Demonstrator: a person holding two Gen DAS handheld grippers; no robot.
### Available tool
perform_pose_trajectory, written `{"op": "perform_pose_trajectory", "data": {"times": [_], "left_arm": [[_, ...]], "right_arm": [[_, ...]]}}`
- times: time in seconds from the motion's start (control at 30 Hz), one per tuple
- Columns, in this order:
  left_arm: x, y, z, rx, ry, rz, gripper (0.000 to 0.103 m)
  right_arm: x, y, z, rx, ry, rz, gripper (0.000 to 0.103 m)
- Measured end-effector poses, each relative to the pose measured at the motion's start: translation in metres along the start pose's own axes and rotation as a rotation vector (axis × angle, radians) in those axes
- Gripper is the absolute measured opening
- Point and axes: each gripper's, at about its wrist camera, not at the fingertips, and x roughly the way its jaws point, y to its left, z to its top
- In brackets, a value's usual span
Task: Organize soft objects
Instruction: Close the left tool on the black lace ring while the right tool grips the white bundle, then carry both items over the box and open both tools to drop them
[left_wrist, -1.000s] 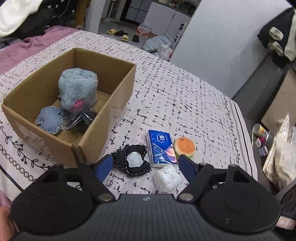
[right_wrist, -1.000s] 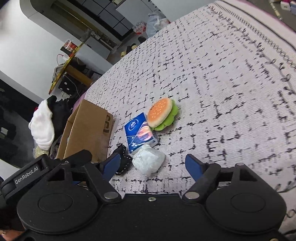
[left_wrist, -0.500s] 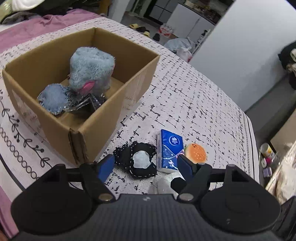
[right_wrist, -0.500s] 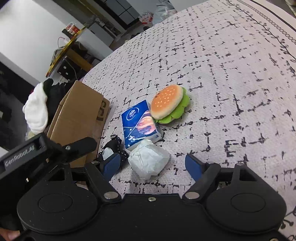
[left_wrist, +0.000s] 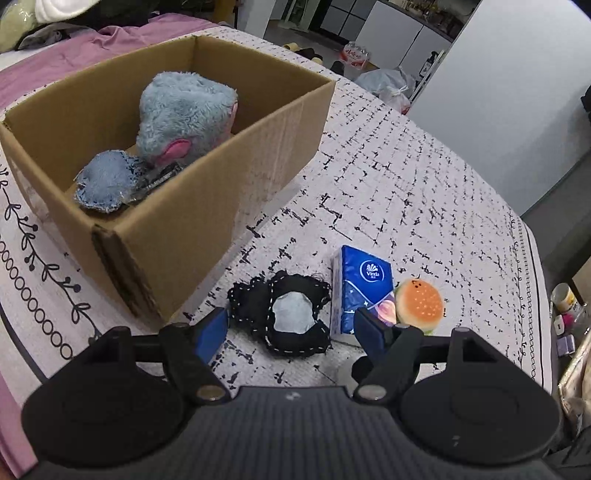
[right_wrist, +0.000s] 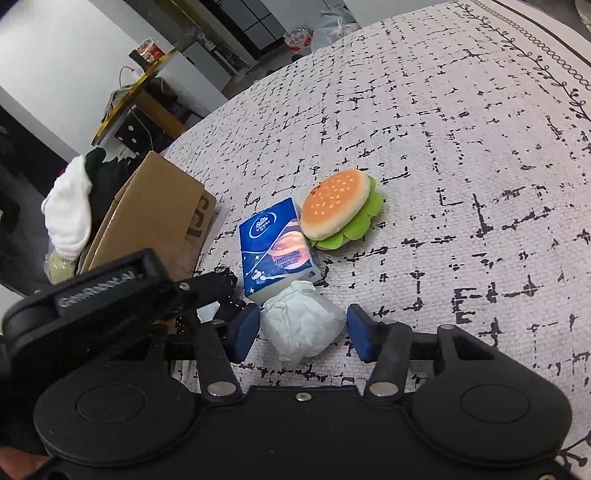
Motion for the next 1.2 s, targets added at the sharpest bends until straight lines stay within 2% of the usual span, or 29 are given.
{"op": "perform_pose_trajectory", "data": {"times": [0.27,0.4,0.6,0.77,1.2], "left_arm": [[0.011,-0.006,-0.003,0.03,0.009,0.058,0.073],[0.011,-0.006,-0.002,0.043,0.022,0.075,0.051],[0.004,-0.005,-0.002,0.069,0.032,0.053,0.031],[-0.007,-0.004,-0.002,0.087,0.035,0.011,0.028],[-0.046,-0.007,0.004,0.155,0.023,-0.079,0.027]], "right_arm": [[-0.006,-0.006,-0.001,0.036,-0.008,-0.01,0.051],[-0.01,-0.011,-0.001,0.073,-0.01,-0.001,0.051],[-0.023,-0.021,-0.002,0.135,-0.029,0.007,0.051],[-0.039,-0.016,-0.004,0.102,-0.06,0.0,0.051],[-0.081,-0.004,0.005,0.043,-0.134,-0.065,0.051]]}}
